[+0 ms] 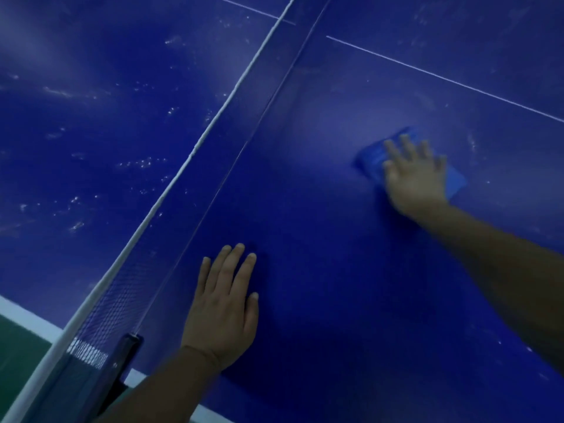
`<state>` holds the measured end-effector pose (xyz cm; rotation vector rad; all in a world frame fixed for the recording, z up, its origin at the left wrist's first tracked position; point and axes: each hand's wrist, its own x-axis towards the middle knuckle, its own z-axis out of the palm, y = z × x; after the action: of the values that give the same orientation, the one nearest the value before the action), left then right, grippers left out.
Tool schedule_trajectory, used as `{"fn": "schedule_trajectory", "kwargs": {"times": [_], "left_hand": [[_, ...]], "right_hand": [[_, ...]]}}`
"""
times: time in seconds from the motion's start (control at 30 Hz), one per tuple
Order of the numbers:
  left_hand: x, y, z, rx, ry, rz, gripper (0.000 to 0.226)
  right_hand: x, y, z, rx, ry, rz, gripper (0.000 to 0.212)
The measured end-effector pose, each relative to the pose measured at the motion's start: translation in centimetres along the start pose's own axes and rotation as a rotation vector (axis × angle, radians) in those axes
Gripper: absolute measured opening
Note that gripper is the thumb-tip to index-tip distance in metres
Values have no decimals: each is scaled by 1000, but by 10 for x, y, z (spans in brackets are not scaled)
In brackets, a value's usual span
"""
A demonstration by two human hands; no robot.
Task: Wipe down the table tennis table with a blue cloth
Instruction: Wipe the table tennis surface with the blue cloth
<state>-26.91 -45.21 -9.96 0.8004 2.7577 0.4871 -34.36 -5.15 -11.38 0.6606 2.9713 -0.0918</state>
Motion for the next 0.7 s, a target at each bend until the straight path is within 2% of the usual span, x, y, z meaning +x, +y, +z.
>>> {"fn": "schedule_trajectory", "kwargs": {"times": [0.07,0.1,0.17,0.23,0.33,0.37,0.4,0.43,0.5,0.57,0.6,0.63,0.7], "left_hand": [[25,-6,-10,-25,29,44,55],[42,-8,-15,-41,36,59,55],[82,-6,-22,-64,58,91,54],[126,-1,-26,-79,89,105,52],[189,3,-27,-77,128,70,56],[207,3,-26,-58,121,72,57],[222,2,-24,-36,101,83,58],[235,1,-23,-14,72,96,60],[250,-1,-20,44,22,112,62],[256,-4,-16,112,6,115,65],[257,-5,-15,131,5,116,66],[257,-5,-14,138,-3,116,66],[257,-4,-15,138,-25,106,69]], "right_hand": [[16,42,-9,110,-6,395,57],[17,46,-11,158,-8,524,57],[12,19,-9,183,12,573,57],[2,-27,0,144,53,353,55],[-22,-78,16,31,59,-217,53],[-17,-73,15,2,23,-326,55],[-2,-57,10,-12,3,-329,58],[16,-32,6,-35,20,-240,60],[51,26,-5,-36,34,130,58],[66,65,-14,98,13,492,54],[66,67,-14,140,21,578,54],[64,57,-11,132,37,580,54],[57,17,-3,64,75,392,53]]}}
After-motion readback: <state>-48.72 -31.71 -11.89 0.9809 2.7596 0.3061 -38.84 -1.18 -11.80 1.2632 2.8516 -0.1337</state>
